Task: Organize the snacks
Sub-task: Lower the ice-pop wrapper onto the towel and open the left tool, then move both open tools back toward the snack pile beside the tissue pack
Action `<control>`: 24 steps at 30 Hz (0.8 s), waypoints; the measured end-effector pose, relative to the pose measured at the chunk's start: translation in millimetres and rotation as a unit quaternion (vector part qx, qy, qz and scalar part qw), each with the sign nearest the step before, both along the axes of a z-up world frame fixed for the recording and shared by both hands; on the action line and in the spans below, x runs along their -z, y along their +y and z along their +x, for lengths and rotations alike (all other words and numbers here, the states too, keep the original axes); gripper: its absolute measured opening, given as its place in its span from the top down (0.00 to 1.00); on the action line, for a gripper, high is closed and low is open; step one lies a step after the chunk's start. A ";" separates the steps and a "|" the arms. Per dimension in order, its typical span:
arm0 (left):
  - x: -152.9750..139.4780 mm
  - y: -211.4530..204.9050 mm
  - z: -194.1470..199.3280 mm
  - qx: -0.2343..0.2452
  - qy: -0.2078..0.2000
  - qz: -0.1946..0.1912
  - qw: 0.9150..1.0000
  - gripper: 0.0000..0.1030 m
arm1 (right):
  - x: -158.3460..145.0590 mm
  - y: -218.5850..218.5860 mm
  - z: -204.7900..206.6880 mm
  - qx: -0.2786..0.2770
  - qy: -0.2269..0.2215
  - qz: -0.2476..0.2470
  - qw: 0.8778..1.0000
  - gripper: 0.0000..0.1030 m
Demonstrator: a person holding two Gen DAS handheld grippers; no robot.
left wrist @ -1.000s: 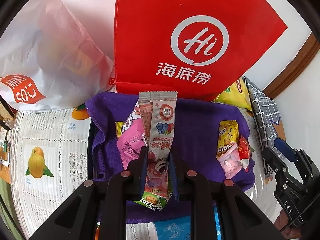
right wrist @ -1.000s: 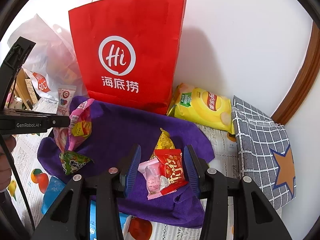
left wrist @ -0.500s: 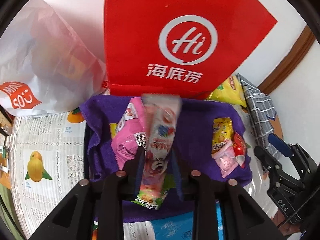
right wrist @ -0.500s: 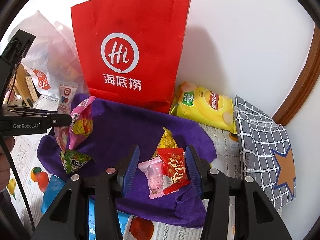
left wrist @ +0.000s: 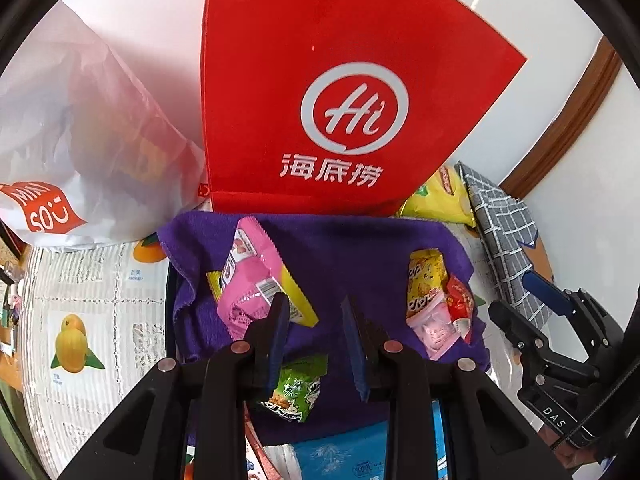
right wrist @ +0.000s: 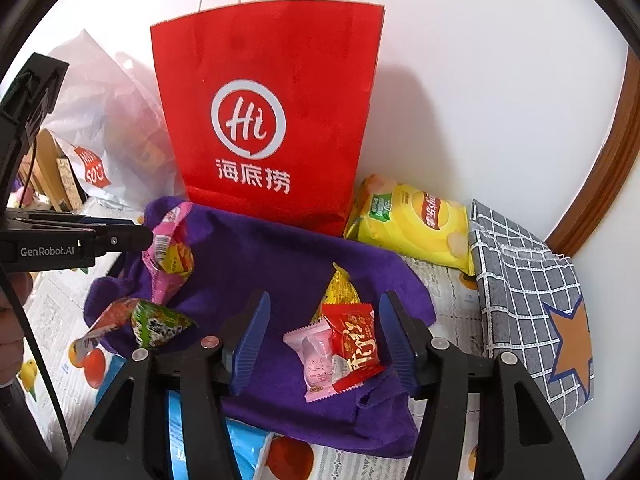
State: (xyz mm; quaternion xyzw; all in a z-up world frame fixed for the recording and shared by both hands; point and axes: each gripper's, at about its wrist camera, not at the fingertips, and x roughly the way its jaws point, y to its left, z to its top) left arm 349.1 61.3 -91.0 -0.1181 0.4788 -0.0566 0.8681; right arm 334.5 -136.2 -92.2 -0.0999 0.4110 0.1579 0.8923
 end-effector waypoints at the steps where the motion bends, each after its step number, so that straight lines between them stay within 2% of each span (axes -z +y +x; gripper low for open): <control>1: -1.3 0.4 -0.4 -0.001 -0.002 -0.002 1.000 0.74 | -0.9 -0.7 -0.3 0.001 0.000 0.005 1.000 0.43; 10: -18.0 1.6 -9.8 0.004 -0.022 -0.014 1.000 0.74 | -23.3 -1.2 -18.1 0.014 -0.037 0.003 0.999 0.43; 12: -23.9 3.3 -14.2 0.004 -0.030 -0.018 0.999 0.65 | -27.5 -2.8 -28.0 0.008 -0.041 0.007 0.999 0.43; 14: -30.1 5.5 -18.6 0.003 -0.040 -0.021 0.999 0.62 | -27.3 -4.5 -37.9 0.000 -0.040 0.005 0.999 0.43; 18: -42.1 10.3 -27.7 0.000 -0.054 -0.024 0.998 0.62 | -16.9 -15.8 -61.3 0.005 -0.027 -0.005 1.000 0.43; 24: -58.2 10.1 -43.0 -0.002 -0.073 -0.017 0.997 0.60 | 13.8 -47.4 -94.2 0.026 0.020 0.007 0.999 0.43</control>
